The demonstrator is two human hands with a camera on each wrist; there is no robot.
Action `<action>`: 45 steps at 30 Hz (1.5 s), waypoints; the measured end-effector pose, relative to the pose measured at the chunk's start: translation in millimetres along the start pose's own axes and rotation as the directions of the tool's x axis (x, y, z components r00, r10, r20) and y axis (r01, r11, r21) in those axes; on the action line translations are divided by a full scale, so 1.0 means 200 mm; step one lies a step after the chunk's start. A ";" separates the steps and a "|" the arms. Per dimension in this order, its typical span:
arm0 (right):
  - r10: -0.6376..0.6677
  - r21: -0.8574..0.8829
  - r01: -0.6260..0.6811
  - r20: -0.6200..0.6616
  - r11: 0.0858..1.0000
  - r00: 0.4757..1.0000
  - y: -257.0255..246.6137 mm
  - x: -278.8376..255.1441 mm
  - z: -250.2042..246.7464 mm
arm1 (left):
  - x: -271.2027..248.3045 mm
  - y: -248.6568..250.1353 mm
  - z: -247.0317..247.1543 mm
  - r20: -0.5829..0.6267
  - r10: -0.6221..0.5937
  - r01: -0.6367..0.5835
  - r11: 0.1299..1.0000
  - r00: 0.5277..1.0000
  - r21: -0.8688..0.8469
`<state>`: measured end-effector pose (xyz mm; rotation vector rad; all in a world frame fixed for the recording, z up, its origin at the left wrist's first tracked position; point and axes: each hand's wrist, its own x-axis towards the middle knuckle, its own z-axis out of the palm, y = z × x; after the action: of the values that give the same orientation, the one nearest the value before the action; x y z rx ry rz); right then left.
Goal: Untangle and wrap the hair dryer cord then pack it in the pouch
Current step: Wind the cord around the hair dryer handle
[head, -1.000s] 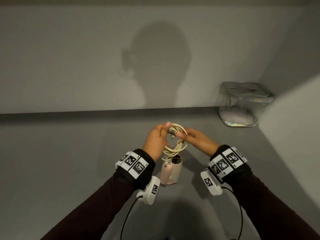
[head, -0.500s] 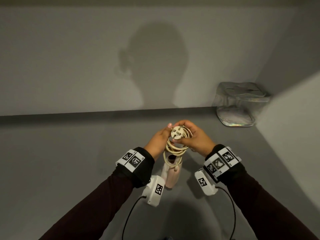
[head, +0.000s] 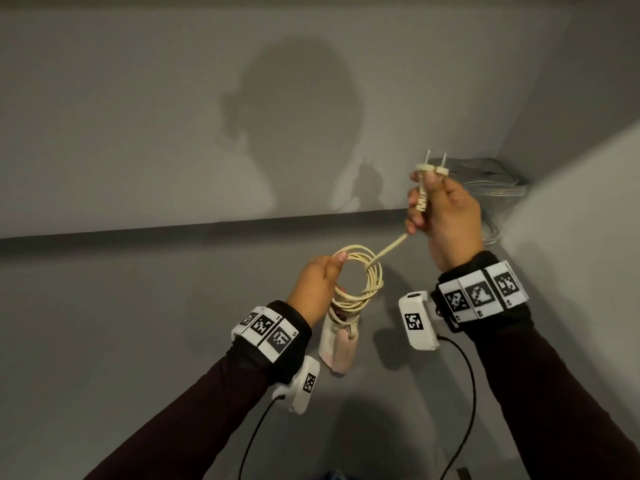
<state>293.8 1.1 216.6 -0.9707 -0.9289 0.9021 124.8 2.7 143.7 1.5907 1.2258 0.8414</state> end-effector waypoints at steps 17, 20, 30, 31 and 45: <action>0.365 -0.853 0.006 0.230 0.522 0.902 0.29 -0.08 0.03 | -0.01 0.11 -0.13 0.322 -0.115 0.103 0.993 0.940 0.056; 0.537 -0.793 -0.108 0.298 0.599 0.789 0.30 -0.12 0.05 | 0.02 0.11 -0.13 0.193 0.039 -0.055 0.995 0.980 0.079; 0.421 -0.514 -0.126 0.511 0.849 0.750 0.35 -0.16 0.05 | 0.06 0.06 -0.12 0.018 0.058 -0.057 0.995 0.998 -0.083; 0.403 -0.527 -0.094 0.511 0.845 0.759 0.37 -0.15 0.05 | 0.06 0.07 -0.14 0.073 0.045 -0.041 0.997 0.996 -0.059; 0.394 -0.736 -0.002 0.361 0.677 0.846 0.42 -0.11 0.08 | -0.09 -0.11 -0.08 0.045 0.164 -0.159 0.983 0.985 -0.095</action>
<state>255.5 10.7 137.0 -1.5808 -1.7288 1.0213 97.4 -8.1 128.2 1.6439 1.0174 0.9386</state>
